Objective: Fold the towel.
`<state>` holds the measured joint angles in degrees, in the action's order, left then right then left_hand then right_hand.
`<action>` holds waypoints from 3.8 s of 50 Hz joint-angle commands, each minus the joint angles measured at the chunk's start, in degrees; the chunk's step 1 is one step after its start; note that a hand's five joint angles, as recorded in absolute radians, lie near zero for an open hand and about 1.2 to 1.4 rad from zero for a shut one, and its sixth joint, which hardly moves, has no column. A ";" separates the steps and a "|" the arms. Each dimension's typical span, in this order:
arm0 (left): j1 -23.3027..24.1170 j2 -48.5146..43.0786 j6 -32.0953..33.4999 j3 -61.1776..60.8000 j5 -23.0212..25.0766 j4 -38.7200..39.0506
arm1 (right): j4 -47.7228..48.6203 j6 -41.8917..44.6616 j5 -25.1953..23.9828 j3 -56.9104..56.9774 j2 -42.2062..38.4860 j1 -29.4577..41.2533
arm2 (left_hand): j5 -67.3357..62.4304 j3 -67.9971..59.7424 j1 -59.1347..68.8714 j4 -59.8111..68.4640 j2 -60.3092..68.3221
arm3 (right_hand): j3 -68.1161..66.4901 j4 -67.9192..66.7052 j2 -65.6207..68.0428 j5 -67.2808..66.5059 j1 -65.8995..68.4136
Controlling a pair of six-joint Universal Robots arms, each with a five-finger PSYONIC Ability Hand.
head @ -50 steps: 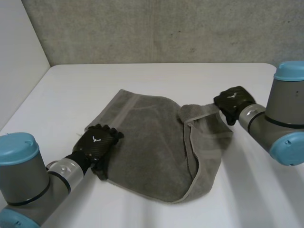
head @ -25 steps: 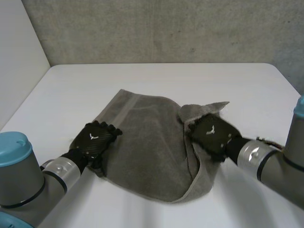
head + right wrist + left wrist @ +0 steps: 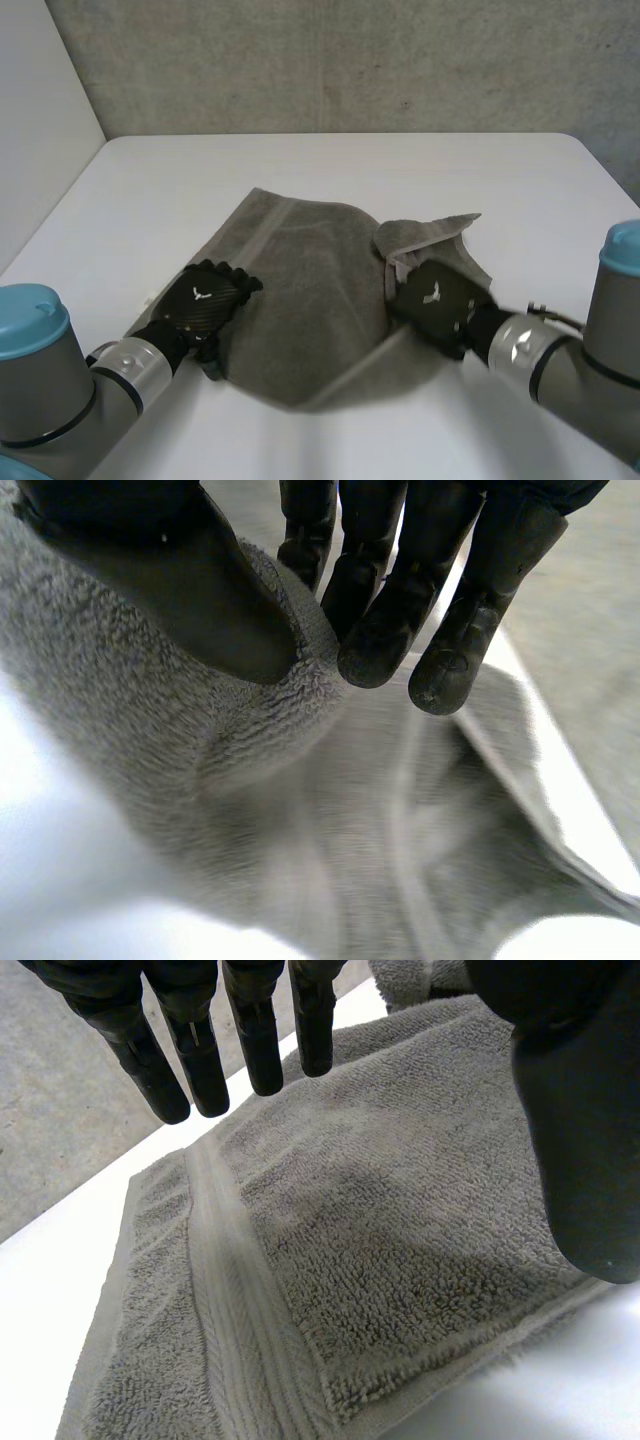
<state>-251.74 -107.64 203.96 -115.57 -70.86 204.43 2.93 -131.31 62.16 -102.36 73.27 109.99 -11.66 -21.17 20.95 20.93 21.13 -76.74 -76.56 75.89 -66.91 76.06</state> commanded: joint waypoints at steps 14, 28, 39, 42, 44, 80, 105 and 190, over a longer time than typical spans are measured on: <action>0.81 -5.46 -0.41 4.03 -0.68 0.17 | 6.74 -30.58 20.72 7.70 -2.25 0.05 | -2.34 -2.83 3.04 3.06 2.86 | -3.26 -3.44 4.11 -3.09 3.94; 0.99 -11.18 -1.28 11.59 -3.92 0.61 | 6.56 -29.71 17.04 1.90 -0.07 0.14 | -13.79 -14.28 14.49 14.52 14.32 | -3.26 -3.44 4.11 -3.09 3.94; 0.99 -12.58 -2.96 12.21 -4.20 -1.22 | 6.73 -28.83 12.64 -2.23 5.30 -0.83 | -30.87 -31.36 31.58 31.60 31.40 | -3.26 -3.44 4.11 -3.09 3.94; 0.99 -13.64 -2.78 12.39 -3.50 -3.07 | 6.73 -28.83 12.55 -1.89 5.30 -0.83 | -40.16 -40.65 40.87 40.89 40.69 | -3.26 -3.44 4.11 -3.09 3.94; 0.99 -13.82 -2.78 12.65 -3.23 -4.12 | 6.73 -28.92 12.55 -1.62 5.30 -0.74 | -42.70 -43.19 43.40 43.42 43.22 | -3.26 -3.44 4.11 -3.09 3.94; 2.39 -14.44 -15.61 70.92 -16.50 19.95 | 39.96 -10.46 28.28 43.56 -3.75 5.15 | -58.34 -58.83 59.05 59.07 58.87 | -3.26 -3.44 4.11 -3.09 3.94; -7.00 -4.77 -0.26 7.14 1.69 20.66 | 5.33 -5.71 20.54 17.64 -12.54 6.82 | -58.34 -58.83 59.05 59.07 58.87 | -3.26 -3.44 4.11 -3.09 3.94; -12.46 0.59 -0.50 1.05 0.73 18.02 | 11.74 -58.54 34.26 14.29 -15.26 2.07 | -58.34 -58.83 59.05 59.07 58.87 | -3.26 -3.44 4.11 -3.09 3.94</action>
<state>-264.21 -107.70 203.63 -114.59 -69.97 222.63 11.93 -192.37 90.99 -88.79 55.28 113.40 -68.41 -79.15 77.71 77.71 77.72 -72.26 -72.65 73.25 -63.09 73.30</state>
